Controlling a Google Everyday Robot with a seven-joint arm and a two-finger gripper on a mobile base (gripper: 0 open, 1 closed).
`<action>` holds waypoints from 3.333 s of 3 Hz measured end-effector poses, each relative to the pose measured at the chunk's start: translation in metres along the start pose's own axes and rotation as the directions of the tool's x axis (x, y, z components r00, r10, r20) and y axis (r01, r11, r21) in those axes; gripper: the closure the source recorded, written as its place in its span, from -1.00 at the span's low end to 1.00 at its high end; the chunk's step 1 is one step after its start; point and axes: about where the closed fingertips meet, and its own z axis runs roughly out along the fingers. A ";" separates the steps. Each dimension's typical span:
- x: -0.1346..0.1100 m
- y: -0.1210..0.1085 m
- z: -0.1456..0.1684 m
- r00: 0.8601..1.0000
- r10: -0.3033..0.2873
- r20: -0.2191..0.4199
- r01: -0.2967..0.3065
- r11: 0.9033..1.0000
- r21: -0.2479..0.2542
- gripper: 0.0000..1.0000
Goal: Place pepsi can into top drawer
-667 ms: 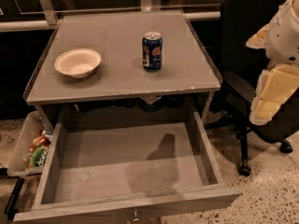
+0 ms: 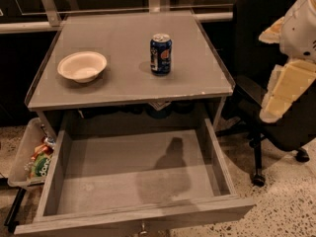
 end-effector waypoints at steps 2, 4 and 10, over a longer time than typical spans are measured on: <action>-0.008 -0.087 0.025 0.965 0.152 0.216 -0.171 0.982 0.075 -1.00; -0.018 -0.118 0.058 0.931 0.213 0.298 -0.234 0.972 0.037 -1.00; -0.119 -0.170 0.170 0.810 0.225 0.541 -0.144 0.971 -0.189 -1.00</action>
Offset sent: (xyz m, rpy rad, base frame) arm 0.1521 -0.0291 -0.0004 0.3898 -0.1844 -0.2114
